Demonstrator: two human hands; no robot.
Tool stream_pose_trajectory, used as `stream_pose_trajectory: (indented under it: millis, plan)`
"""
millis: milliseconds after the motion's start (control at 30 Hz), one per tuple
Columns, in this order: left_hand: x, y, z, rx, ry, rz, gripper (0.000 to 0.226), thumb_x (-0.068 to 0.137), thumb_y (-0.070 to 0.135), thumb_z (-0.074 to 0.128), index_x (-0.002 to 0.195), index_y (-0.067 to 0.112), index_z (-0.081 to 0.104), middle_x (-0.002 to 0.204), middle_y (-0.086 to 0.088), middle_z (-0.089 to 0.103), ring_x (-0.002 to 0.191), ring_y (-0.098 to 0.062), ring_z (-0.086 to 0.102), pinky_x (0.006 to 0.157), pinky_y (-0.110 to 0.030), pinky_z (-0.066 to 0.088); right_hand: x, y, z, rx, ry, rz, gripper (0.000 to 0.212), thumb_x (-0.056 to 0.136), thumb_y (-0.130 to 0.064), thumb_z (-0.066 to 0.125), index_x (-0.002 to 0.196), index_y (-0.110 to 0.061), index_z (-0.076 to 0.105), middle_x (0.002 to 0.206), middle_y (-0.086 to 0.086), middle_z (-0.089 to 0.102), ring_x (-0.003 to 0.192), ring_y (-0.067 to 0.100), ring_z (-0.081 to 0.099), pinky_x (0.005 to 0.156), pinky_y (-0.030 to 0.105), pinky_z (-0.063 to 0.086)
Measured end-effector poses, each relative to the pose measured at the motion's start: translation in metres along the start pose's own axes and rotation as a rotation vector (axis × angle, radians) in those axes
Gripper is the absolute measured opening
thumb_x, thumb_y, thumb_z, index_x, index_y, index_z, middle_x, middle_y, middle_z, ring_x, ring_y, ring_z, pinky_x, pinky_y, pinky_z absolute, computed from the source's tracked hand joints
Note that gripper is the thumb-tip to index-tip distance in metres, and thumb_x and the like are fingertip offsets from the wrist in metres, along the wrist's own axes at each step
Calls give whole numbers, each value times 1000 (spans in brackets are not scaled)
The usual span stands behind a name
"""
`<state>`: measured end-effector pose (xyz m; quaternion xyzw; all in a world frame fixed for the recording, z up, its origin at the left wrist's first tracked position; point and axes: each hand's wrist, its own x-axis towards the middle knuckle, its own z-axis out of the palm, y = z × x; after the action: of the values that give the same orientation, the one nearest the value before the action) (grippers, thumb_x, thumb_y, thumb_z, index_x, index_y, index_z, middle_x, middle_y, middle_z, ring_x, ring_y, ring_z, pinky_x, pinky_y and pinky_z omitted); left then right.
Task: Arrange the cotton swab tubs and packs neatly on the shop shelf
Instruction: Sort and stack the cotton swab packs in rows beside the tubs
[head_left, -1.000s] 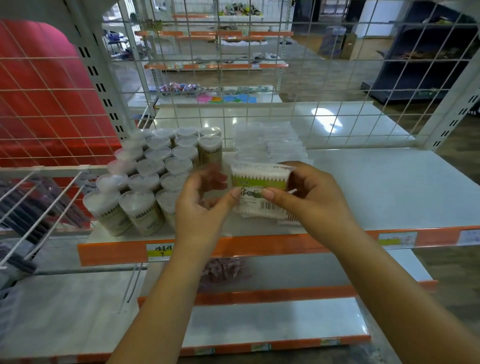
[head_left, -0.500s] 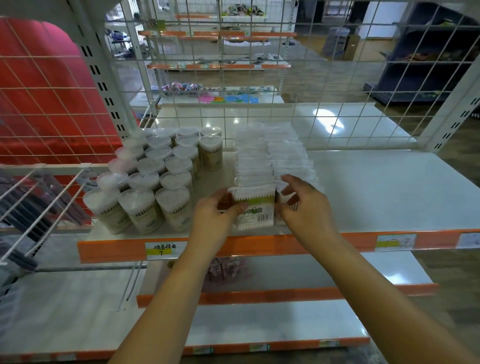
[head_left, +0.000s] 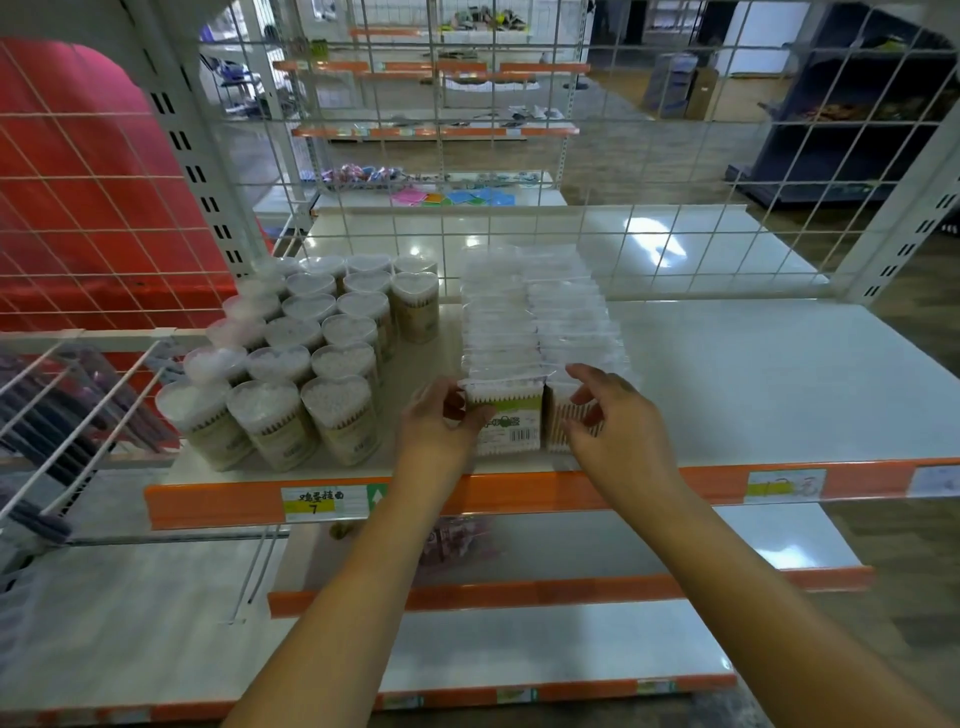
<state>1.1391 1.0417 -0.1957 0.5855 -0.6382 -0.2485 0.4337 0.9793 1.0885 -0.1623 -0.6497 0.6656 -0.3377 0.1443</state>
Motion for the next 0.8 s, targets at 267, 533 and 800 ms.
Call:
stream_pose_trajectory:
  millis: [267,533,800]
  plan:
    - [-4,5,-2,-28,-28,-70,25,82,17,69,103,7,63,85,5,57,74,-6,50,60,-1,34,-2,-1,-1,-10,-5,-14,52,87,-8,57,136,-20,44,126,6,53,112,20,50,93,27,40]
    - [-5,5,-6,156,-107,-43,34,89,30,60,119,15,62,106,-7,66,96,-19,58,73,-18,35,-4,-2,1,9,-13,-23,51,87,-11,60,135,-22,45,121,1,55,95,3,42,84,14,34]
    - [10,8,-19,175,-213,-122,47,83,36,66,125,18,56,110,-4,62,98,-18,56,83,-26,42,-1,0,-3,14,-10,-21,40,86,-11,60,126,-20,55,109,1,60,88,8,49,82,21,44]
